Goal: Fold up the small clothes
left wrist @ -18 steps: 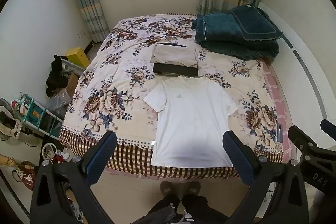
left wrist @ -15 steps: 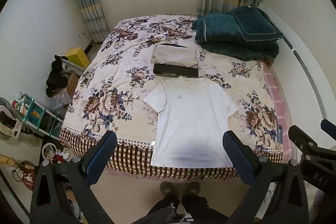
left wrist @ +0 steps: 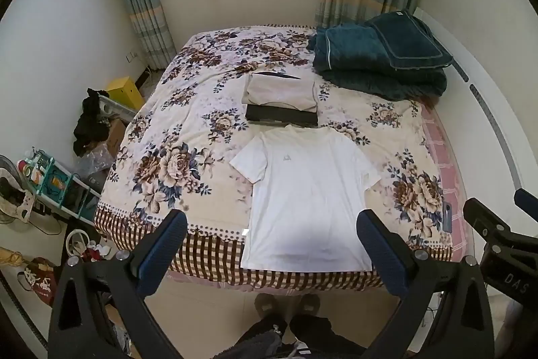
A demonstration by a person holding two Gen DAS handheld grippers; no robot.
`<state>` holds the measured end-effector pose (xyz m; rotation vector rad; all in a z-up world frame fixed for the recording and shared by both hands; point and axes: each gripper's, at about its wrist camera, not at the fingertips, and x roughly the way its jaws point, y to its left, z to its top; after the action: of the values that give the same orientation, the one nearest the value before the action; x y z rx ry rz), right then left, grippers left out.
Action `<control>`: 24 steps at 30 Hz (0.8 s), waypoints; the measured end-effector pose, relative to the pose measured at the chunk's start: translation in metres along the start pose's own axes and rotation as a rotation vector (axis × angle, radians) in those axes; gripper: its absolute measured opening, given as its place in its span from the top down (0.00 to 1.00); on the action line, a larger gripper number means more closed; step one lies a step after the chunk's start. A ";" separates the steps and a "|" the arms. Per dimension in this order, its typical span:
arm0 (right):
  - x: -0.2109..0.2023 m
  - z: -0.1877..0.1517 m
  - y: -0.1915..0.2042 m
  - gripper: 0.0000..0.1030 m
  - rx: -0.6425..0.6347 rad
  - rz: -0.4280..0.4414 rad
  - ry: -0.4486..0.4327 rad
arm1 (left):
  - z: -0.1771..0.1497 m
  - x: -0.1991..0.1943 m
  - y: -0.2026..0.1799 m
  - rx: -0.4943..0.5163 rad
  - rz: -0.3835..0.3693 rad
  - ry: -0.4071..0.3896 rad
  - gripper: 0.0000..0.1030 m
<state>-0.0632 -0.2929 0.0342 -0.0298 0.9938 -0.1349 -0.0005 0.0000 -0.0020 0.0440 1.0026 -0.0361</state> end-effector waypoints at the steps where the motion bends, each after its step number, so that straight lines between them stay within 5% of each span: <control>1: 0.000 0.000 -0.001 0.00 0.001 0.004 0.000 | 0.002 0.003 -0.004 0.003 0.002 -0.003 0.00; 24: -0.004 -0.004 0.002 0.00 -0.003 -0.004 -0.010 | 0.020 0.004 -0.011 0.000 -0.014 -0.011 0.00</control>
<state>-0.0682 -0.2905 0.0351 -0.0353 0.9841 -0.1365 0.0184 -0.0118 0.0051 0.0370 0.9921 -0.0486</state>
